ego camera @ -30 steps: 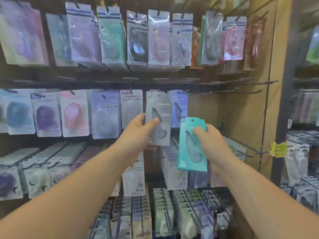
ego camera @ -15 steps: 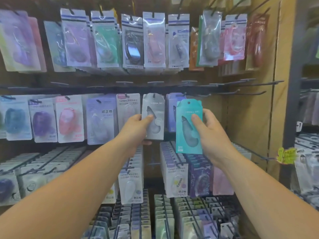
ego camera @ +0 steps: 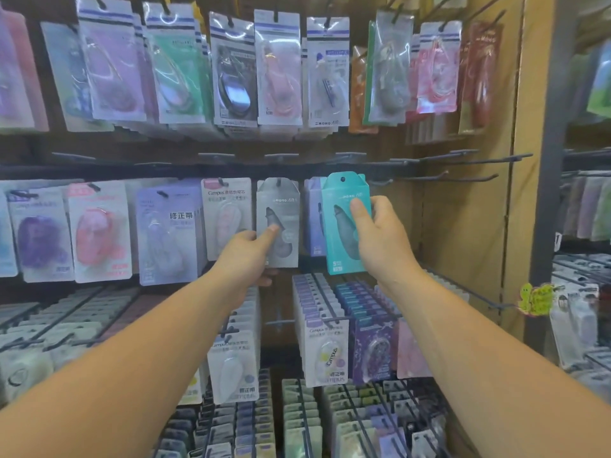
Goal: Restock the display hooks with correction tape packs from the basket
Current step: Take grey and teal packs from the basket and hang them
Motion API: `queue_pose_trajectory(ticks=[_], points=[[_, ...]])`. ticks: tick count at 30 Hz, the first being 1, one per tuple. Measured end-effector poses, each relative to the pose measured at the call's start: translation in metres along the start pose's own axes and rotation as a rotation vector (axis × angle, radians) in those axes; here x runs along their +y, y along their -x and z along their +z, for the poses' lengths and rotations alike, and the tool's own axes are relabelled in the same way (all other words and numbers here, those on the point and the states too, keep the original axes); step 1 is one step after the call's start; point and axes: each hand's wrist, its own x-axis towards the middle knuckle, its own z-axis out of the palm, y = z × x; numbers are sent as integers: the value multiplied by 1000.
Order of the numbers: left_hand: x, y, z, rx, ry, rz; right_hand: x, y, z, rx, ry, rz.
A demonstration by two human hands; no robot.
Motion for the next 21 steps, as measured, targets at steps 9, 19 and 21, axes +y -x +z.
queue_pose_trajectory(ticks=[9,19,21], points=[[-8,8,-1,-17,-109,39,9,-17,6,12,166,58],[-2,12,1,-23,-203,3,17,-46,21,5,177,224],[-3,15,0,-7,-274,10,20,-41,20,-6,217,229]])
